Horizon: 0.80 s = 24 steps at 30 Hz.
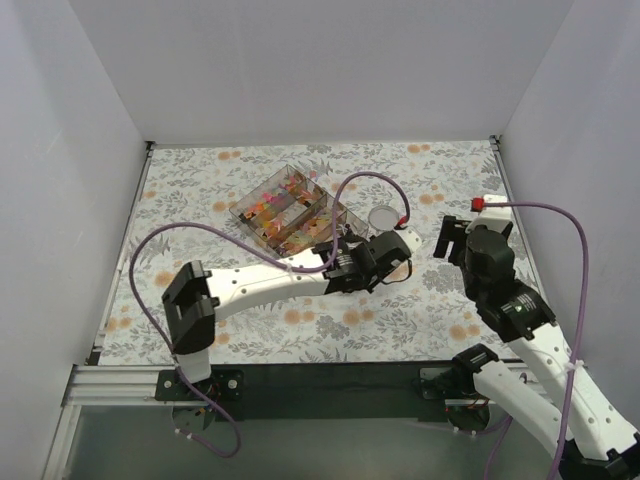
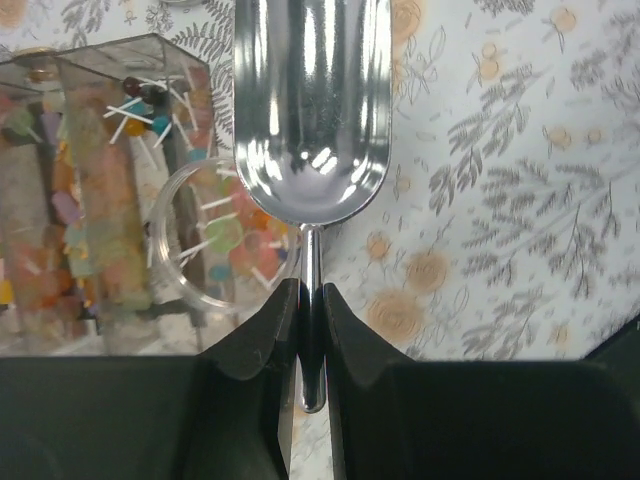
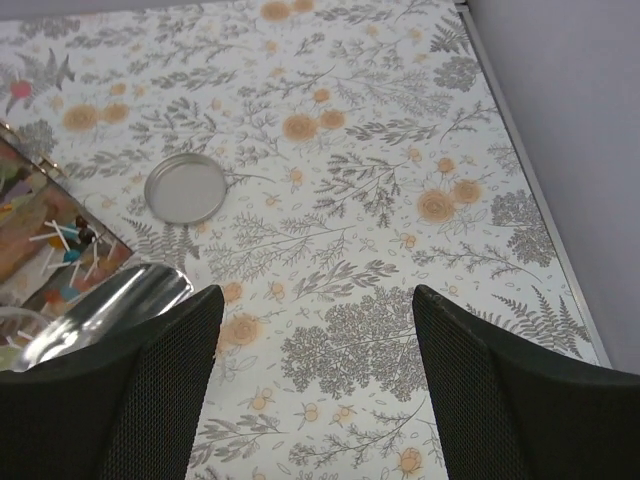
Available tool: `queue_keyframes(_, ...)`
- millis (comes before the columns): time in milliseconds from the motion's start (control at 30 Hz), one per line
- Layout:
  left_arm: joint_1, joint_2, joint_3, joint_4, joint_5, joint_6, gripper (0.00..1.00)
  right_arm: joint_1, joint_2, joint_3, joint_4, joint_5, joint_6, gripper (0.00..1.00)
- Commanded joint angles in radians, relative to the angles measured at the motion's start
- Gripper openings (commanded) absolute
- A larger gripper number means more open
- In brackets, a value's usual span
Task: Pack the candies
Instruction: Place the fake candies in the packing bottle, then place the spatula at the center of the board.
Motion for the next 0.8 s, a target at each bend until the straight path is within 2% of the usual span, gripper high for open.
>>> queue_keyframes(0, 0.004, 0.117, 0.028, 0.170, -0.084, -0.170, 0.00, 0.001, -0.066, 0.026, -0.016, 0.106, 0.055, 0.83)
queue_keyframes(133, 0.004, 0.243, 0.134, 0.253, -0.154, -0.163, 0.00, 0.001, -0.109, 0.033, -0.041, 0.082, 0.050, 0.83)
queue_keyframes(267, 0.010, 0.386, 0.267, 0.280, -0.165, -0.141, 0.00, 0.001, -0.125, 0.046, -0.079, 0.068, 0.049, 0.83)
queue_keyframes(500, 0.077, 0.512, 0.355, 0.336, -0.060, -0.231, 0.02, 0.001, -0.145, 0.049, -0.125, 0.027, 0.073, 0.83)
queue_keyframes(533, 0.088, 0.520, 0.364, 0.335, -0.034, -0.244, 0.13, 0.003, -0.148, 0.049, -0.131, 0.028, 0.076, 0.83)
queue_keyframes(633, 0.116, 0.523, 0.396, 0.333, -0.007, -0.259, 0.34, 0.001, -0.162, 0.047, -0.136, 0.033, 0.070, 0.83)
queue_keyframes(667, 0.117, 0.506, 0.403, 0.335, -0.006, -0.250, 0.46, 0.001, -0.163, 0.049, -0.137, 0.033, 0.067, 0.83)
queue_keyframes(733, 0.117, 0.483, 0.421, 0.335, -0.010, -0.238, 0.57, 0.001, -0.160, 0.049, -0.136, 0.037, 0.061, 0.84)
queue_keyframes(767, 0.119, 0.471, 0.424, 0.336, -0.012, -0.232, 0.66, 0.001, -0.157, 0.047, -0.134, 0.037, 0.061, 0.84)
